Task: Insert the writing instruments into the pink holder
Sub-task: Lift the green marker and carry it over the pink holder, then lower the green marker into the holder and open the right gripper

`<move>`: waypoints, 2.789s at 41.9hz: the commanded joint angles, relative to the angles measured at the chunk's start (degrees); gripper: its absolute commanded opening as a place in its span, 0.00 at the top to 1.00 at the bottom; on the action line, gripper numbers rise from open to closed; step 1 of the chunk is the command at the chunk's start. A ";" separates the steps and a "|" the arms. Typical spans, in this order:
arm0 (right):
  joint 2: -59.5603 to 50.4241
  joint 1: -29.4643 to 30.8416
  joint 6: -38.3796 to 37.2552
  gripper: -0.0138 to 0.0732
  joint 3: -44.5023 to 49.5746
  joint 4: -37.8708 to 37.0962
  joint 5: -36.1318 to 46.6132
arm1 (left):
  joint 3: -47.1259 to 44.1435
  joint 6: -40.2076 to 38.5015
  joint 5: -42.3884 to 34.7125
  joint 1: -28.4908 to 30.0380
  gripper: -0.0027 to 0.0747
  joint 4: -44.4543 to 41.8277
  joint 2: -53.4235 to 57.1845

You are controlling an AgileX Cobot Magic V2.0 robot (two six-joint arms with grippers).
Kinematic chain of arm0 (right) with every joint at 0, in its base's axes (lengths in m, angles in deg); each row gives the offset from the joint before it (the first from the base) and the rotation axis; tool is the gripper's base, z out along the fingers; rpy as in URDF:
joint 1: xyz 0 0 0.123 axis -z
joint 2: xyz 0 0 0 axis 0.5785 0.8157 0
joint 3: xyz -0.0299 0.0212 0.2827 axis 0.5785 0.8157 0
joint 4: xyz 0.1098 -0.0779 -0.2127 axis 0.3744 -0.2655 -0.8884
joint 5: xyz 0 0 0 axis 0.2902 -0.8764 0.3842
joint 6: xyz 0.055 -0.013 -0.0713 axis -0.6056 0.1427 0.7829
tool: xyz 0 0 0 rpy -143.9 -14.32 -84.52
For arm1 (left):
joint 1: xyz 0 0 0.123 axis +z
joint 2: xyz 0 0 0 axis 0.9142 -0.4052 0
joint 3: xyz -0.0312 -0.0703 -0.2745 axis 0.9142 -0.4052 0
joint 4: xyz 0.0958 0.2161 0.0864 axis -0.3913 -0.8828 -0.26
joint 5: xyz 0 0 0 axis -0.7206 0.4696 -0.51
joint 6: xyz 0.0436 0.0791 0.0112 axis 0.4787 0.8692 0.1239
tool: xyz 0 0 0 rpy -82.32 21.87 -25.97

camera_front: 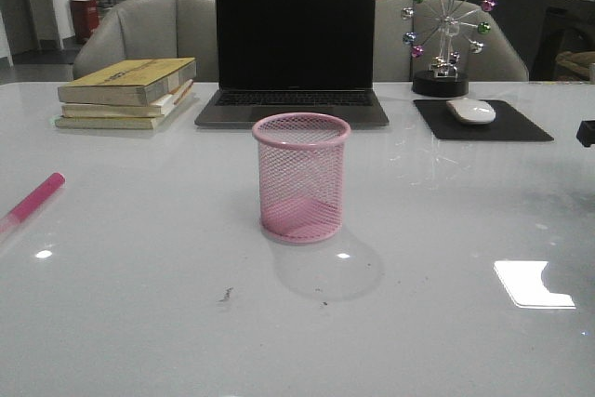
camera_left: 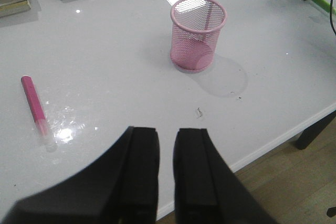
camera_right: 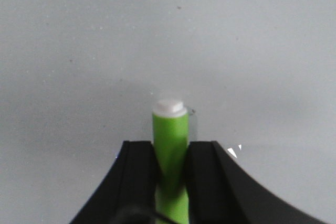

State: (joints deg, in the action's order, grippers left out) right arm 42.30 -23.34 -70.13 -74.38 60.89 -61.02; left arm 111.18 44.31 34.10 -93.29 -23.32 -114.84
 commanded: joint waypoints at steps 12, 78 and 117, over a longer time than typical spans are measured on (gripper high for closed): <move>-15.08 -3.78 1.56 0.63 4.41 5.58 8.21 | 1.54 0.09 -4.44 -0.47 0.80 0.97 -0.47; -24.22 -48.42 3.07 0.28 28.56 9.39 77.08 | 1.54 0.09 -4.44 -0.47 0.80 0.97 -0.47; -66.24 -39.75 -4.74 0.28 28.66 -5.48 -7.19 | 1.54 0.09 -4.44 -0.47 0.80 0.97 -0.47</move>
State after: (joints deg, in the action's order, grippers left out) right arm -22.28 -63.40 -70.86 -44.14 60.37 -67.34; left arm 111.18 44.31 34.10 -93.29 -23.32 -114.84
